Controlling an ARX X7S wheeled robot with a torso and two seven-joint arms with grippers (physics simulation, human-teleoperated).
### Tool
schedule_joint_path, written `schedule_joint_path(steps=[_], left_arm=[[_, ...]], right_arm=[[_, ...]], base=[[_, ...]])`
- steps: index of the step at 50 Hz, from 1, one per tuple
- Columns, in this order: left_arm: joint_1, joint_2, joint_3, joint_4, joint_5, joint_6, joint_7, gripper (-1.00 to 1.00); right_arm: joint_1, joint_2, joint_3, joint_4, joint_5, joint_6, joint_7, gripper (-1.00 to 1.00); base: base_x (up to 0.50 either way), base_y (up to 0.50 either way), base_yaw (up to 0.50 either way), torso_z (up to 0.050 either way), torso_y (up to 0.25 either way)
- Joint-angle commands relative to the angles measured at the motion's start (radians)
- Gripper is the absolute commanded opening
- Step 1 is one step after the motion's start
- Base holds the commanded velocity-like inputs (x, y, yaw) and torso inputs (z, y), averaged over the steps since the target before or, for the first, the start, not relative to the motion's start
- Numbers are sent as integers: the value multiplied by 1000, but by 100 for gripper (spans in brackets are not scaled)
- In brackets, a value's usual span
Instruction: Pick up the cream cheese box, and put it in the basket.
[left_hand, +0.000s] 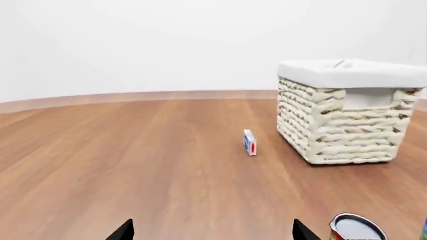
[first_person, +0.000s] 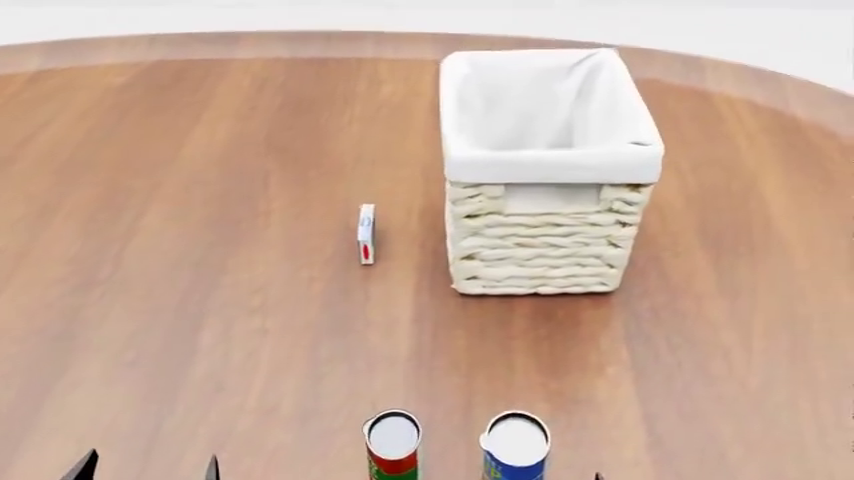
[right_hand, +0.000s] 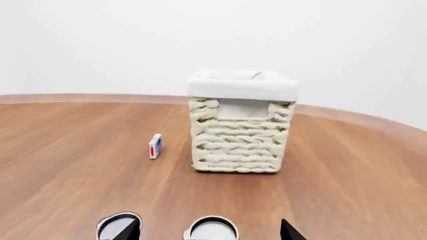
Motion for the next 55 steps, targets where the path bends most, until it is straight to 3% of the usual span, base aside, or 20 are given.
schedule_joint_path(steps=[1, 55], left_arm=[[-2, -13, 9, 7, -15, -4, -10, 100], [-18, -42, 54, -26, -51, 13, -44, 100]], right_arm=[[-6, 11, -22, -15, -10, -3, 12, 100], [2, 42, -82, 20, -34, -34, 64, 100]], base=[[320, -160, 0, 0, 0], [235, -83, 0, 0, 0]])
